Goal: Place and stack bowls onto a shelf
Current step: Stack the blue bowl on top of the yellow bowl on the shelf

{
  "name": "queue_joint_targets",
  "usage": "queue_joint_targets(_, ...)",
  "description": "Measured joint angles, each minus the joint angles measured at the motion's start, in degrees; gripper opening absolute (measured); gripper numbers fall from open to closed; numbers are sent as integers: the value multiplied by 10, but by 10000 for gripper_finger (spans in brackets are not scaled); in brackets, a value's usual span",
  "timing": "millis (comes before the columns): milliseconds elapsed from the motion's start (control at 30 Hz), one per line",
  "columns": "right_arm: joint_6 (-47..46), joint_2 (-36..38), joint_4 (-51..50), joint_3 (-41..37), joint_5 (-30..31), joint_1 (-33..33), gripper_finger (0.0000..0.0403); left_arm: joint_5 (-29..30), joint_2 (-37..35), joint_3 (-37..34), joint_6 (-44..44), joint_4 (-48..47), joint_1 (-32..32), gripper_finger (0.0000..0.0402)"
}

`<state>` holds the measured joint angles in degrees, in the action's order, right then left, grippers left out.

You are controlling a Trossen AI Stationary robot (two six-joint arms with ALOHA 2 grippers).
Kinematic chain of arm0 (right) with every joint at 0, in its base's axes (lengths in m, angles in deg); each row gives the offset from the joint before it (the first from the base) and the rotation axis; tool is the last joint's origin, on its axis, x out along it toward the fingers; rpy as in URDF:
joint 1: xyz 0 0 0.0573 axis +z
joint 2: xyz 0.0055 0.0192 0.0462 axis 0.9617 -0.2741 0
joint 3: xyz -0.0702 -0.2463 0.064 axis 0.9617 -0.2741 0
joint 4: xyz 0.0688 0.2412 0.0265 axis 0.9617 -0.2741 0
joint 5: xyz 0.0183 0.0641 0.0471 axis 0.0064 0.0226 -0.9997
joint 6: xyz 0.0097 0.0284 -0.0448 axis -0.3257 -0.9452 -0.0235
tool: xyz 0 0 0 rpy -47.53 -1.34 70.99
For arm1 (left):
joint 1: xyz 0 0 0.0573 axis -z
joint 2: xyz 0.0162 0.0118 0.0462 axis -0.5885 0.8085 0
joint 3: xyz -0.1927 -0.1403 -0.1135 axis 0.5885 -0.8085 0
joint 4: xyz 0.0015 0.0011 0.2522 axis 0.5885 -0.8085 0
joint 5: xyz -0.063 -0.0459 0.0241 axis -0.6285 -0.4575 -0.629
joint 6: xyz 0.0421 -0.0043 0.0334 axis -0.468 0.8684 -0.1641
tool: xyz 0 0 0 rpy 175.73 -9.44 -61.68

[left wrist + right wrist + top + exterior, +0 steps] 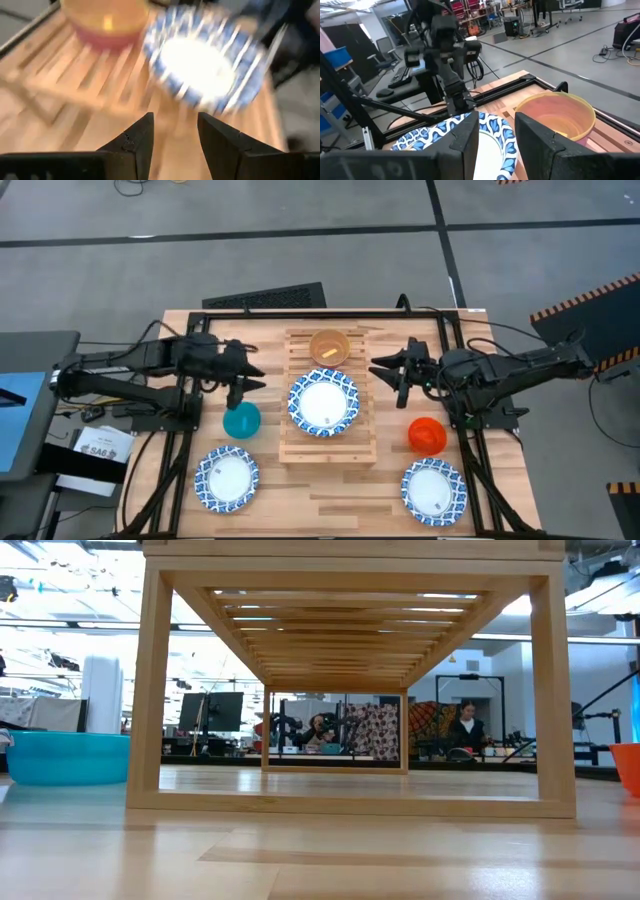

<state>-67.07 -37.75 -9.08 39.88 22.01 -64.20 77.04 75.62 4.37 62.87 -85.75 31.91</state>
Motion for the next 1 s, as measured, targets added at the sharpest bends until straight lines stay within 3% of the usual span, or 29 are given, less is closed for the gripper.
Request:
queue_joint_targets(133, -6, 0, -6, 0, 0, -7, 152, 6, 27, 4, -70, -136, -5, 137)
queue_joint_targets(267, -7, 0, -19, 0, 0, -7, 152, 10, 62, -7, -75, -212, -5, 137)
queue_joint_targets(500, -36, 0, -56, 0, 0, -7, 152, 6, 99, -107, -42, -145, -4, 137)
queue_joint_targets(700, -37, -1, -65, 0, 0, -7, 152, 19, 122, -160, -94, -98, -5, 137)
queue_joint_targets(1000, -37, -1, -81, 0, 0, -6, 152, 23, 140, -173, -167, -73, -5, 137)
